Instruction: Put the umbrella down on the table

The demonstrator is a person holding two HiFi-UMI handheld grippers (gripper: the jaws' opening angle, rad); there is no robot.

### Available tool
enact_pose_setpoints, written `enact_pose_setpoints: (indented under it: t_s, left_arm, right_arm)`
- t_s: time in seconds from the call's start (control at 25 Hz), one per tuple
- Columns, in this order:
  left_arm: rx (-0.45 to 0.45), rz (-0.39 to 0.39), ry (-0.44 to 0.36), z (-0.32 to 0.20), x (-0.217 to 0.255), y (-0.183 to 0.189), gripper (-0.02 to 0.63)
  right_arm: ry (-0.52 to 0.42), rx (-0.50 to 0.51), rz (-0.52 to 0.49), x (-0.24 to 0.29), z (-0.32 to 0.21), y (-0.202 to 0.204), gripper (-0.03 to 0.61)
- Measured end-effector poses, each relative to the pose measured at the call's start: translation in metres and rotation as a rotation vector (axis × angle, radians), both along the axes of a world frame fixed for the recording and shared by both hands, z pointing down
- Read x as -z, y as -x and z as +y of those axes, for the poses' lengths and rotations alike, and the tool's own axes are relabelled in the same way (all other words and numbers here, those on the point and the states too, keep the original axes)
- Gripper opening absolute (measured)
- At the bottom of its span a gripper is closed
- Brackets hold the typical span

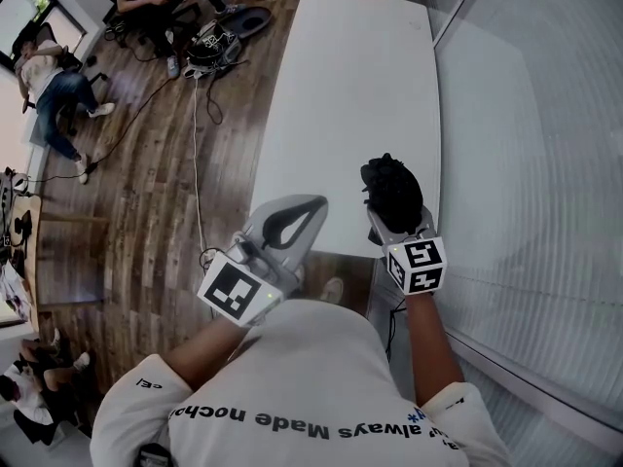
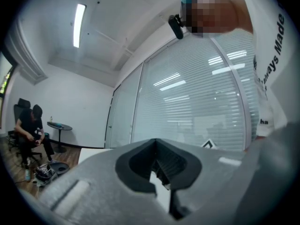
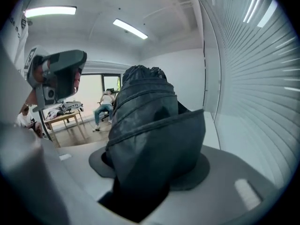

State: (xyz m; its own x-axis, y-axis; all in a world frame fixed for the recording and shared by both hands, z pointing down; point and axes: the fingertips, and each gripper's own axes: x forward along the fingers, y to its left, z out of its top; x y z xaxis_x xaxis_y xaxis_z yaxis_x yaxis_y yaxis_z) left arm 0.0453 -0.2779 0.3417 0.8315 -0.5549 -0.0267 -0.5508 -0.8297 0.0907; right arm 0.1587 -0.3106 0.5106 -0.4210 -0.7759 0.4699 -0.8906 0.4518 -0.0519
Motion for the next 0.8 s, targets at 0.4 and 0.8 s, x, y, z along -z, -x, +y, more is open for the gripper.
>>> enact_pose_setpoints:
  t_s: [0.4,0.8]
  left_arm:
    - [0.001,-0.001,0.007,-0.009,-0.012,0.002,0.003]
    - [0.008,-0.007,0.006,-0.012,-0.017,0.001,0.003]
  right_arm:
    - [0.182,0.059,0.127,-0.093,-0.029,0.011,0.252]
    - [0.413,0.095,0.240,-0.185,-0.043,0.016,0.250]
